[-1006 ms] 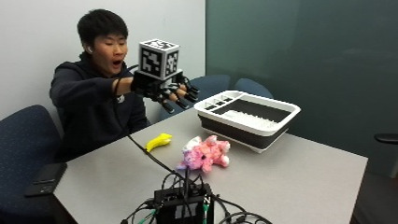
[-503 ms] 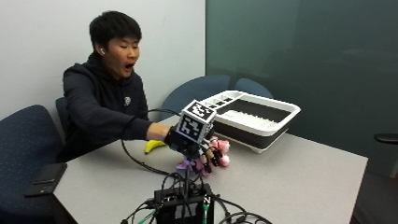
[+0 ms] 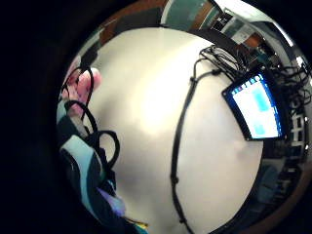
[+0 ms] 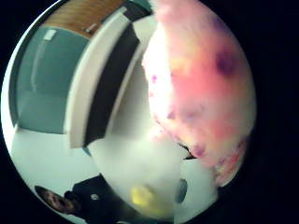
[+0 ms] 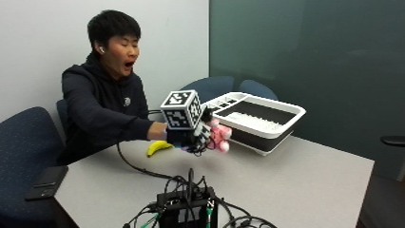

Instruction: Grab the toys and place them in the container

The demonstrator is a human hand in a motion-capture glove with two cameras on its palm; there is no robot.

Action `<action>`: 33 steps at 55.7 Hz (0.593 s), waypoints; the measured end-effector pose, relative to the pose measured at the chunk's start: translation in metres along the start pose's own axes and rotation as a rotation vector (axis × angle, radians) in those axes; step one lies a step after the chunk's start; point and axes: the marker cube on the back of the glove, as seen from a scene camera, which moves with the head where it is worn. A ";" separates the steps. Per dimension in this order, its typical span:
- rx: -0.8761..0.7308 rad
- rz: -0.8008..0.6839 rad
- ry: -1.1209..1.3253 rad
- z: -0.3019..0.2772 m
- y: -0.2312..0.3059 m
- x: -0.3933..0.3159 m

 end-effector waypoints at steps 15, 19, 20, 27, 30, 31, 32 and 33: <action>0.223 -0.051 -0.072 -0.131 -0.008 -0.077; 0.278 -0.075 -0.067 -0.152 -0.015 -0.104; 0.291 -0.078 -0.068 -0.155 -0.017 -0.111; 0.267 -0.068 -0.096 -0.154 -0.032 -0.162; 0.167 -0.045 -0.098 -0.139 -0.035 -0.198; 0.124 -0.040 -0.102 -0.133 -0.035 -0.210; 0.079 -0.037 -0.109 -0.128 -0.036 -0.219; 0.035 -0.036 -0.118 -0.125 -0.039 -0.223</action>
